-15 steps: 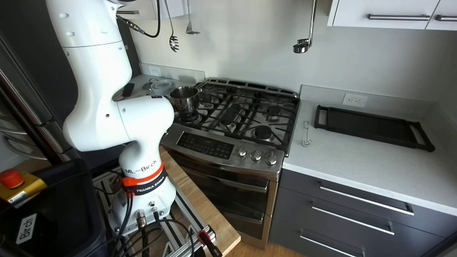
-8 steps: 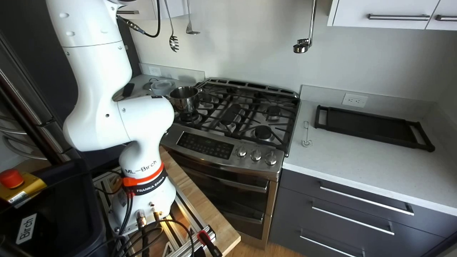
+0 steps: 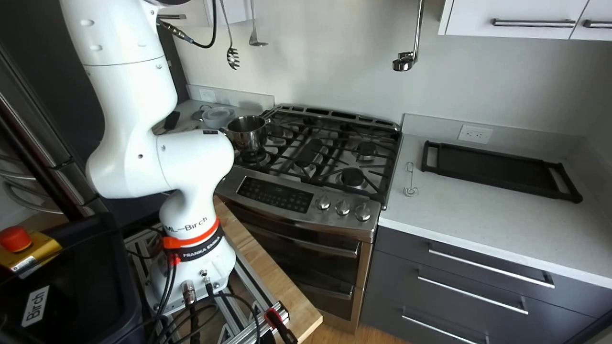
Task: Put the silver salt shaker on the stove fan
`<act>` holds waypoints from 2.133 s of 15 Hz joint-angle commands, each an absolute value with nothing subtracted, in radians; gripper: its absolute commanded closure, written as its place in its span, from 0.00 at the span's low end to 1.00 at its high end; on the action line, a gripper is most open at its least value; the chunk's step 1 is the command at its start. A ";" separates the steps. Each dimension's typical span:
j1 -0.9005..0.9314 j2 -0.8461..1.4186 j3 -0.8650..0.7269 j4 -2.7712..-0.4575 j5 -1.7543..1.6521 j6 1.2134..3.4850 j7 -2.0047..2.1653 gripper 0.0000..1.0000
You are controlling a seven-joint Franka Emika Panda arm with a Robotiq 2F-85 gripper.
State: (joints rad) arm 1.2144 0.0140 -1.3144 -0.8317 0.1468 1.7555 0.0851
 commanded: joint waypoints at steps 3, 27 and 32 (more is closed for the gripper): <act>0.806 -0.024 -0.901 -0.841 0.241 1.702 -0.032 0.00; 0.562 -0.011 -0.697 -0.858 0.330 1.702 -0.196 0.88; 0.129 0.042 -0.335 -0.765 0.447 1.617 -0.115 0.88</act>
